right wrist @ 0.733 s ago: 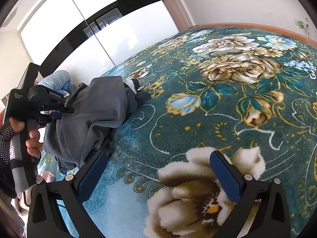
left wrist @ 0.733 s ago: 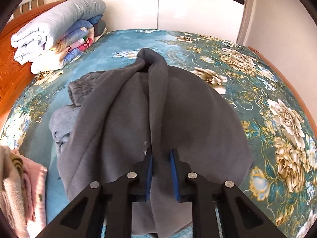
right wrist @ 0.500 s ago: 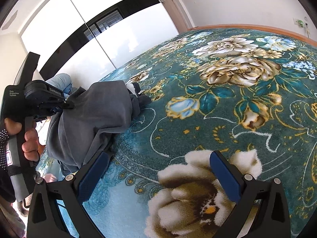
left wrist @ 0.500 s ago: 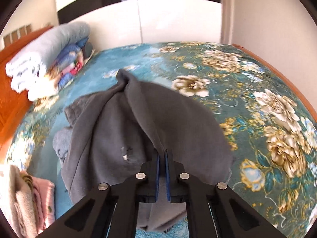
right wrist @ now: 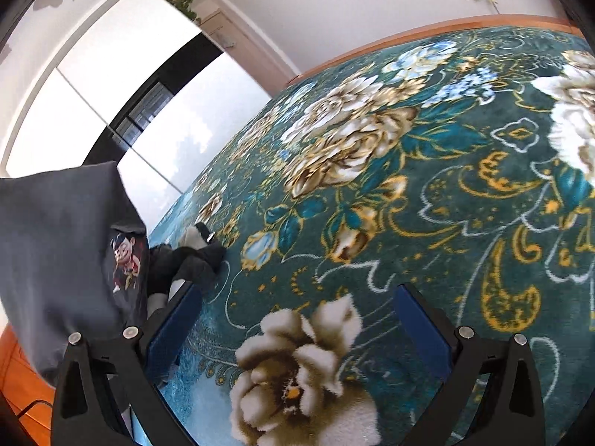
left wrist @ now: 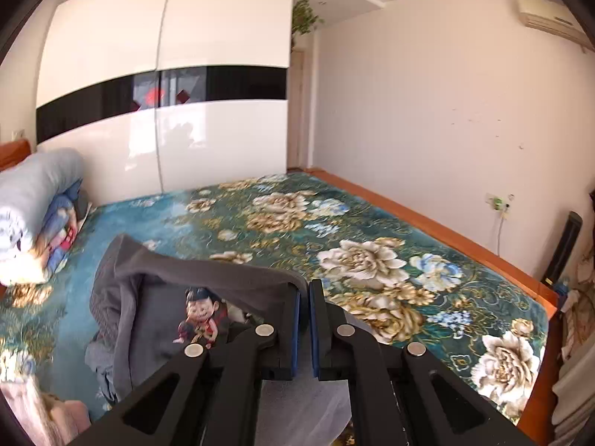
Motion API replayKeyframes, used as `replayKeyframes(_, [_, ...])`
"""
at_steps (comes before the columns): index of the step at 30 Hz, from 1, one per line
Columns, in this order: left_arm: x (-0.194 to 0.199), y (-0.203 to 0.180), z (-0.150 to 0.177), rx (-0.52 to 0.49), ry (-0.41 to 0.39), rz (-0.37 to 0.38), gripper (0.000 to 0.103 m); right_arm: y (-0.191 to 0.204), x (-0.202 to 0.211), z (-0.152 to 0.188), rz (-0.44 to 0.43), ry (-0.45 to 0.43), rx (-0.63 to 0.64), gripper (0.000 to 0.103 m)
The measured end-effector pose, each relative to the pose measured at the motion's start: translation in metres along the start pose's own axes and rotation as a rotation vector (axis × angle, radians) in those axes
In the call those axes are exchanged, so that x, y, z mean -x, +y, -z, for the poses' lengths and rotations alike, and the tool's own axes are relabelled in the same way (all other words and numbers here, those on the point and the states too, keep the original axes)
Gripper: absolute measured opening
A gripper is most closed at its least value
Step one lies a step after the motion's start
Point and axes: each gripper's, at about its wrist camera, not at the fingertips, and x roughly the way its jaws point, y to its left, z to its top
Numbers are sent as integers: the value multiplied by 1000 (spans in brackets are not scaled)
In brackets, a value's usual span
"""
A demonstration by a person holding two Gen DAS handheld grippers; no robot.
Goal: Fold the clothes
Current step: 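Grasp the dark grey sweatpants with the left gripper and lift them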
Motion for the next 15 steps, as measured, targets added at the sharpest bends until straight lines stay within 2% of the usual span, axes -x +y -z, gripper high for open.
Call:
replayKeyframes(2, [4, -11, 19, -55, 30, 28, 5, -5, 16, -3, -3, -37, -14, 103])
replayKeyframes(5, [-53, 37, 51, -103, 79, 59, 5, -9, 36, -5, 16, -104, -1, 103])
replayKeyframes(6, [-61, 48, 72, -118, 105, 62, 5, -13, 41, -7, 31, -125, -6, 103])
replayKeyframes(8, [-78, 71, 119, -119, 154, 64, 5, -24, 50, -12, 73, -163, -28, 103])
replayKeyframes(10, [-119, 92, 172, -127, 183, 35, 5, -37, 53, -17, 102, -175, -50, 103])
replayKeyframes(12, [-171, 111, 198, -131, 201, -7, 5, -48, 53, -22, 119, -172, -69, 103])
replayKeyframes(13, [-181, 112, 207, -118, 223, -11, 5, -51, 53, -23, 123, -171, -76, 103])
replayKeyframes(15, [-174, 107, 224, -63, 285, 1, 5, -51, 53, -22, 125, -169, -72, 103])
